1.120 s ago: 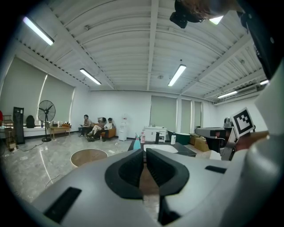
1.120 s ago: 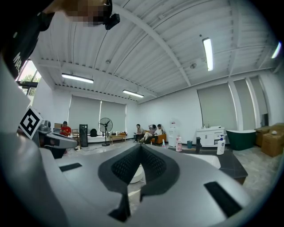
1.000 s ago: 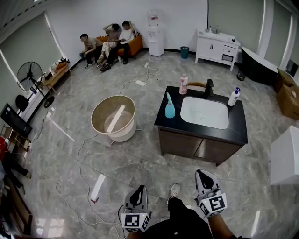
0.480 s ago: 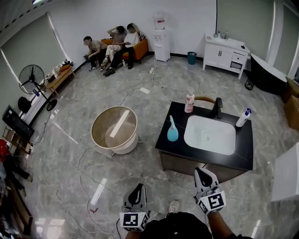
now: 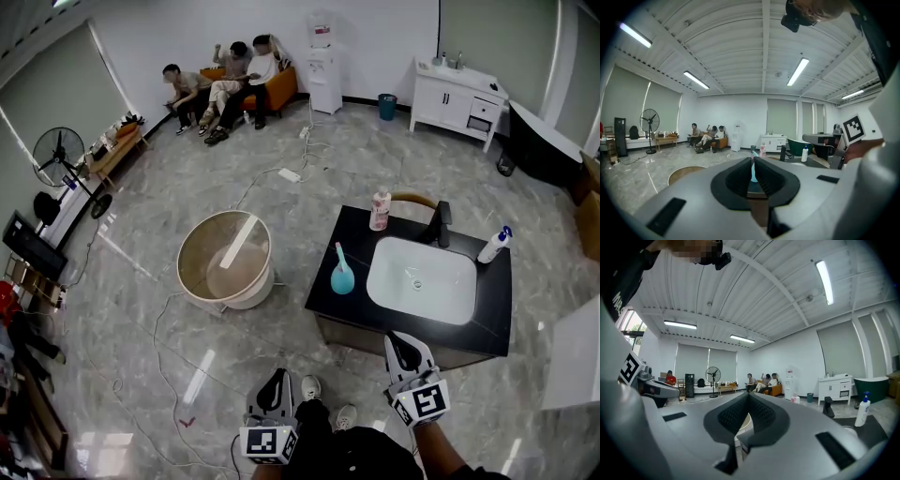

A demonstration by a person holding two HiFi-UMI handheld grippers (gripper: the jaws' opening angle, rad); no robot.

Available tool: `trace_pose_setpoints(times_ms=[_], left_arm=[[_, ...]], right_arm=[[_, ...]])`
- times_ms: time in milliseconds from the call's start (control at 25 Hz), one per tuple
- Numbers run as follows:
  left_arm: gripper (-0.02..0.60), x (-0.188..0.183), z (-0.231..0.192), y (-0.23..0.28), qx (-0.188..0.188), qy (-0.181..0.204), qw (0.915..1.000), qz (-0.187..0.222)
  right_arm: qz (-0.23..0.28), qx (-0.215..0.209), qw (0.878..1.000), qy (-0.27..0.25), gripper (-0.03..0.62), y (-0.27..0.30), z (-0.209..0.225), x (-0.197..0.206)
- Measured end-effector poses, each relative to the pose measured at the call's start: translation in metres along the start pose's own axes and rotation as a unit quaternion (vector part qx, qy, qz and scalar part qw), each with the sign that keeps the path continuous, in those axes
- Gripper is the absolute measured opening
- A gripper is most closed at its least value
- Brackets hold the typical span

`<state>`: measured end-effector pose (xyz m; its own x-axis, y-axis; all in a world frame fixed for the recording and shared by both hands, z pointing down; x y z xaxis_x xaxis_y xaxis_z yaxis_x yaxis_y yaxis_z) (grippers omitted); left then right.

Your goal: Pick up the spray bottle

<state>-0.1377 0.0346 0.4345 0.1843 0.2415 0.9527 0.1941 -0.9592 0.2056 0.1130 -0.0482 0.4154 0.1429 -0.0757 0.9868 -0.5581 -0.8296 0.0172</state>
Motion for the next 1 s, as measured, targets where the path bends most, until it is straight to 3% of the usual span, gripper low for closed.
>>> trace_pose_setpoints(times_ms=[720,880,1000], left_arm=[[0.029,-0.015,-0.039,0.139,0.048,-0.009,0.9985,-0.024],[0.029,-0.002,-0.048,0.164,0.057,-0.019,0.996,-0.067],[0.029,0.021,-0.059,0.173,0.061,-0.034,0.9915,-0.11]], right_arm=[[-0.023,0.01,1.0,-0.001,-0.005,0.136,0.035,0.037],[-0.072,-0.002,0.997,0.005,0.164,0.185,0.039,0.069],[-0.104,-0.006,0.994,0.011,0.214,0.215,0.035,0.099]])
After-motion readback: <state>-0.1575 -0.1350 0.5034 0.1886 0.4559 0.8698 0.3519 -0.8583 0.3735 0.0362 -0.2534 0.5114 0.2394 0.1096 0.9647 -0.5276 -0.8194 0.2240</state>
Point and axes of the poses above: the fingertips, and each gripper's own axes: y forward along the fingers, z to its right, x out of its underside, the point moved 5 cm from there along -y, backward along the fingers, and after that the axes turned 9 degrees about -y, right-handed, at the moved point
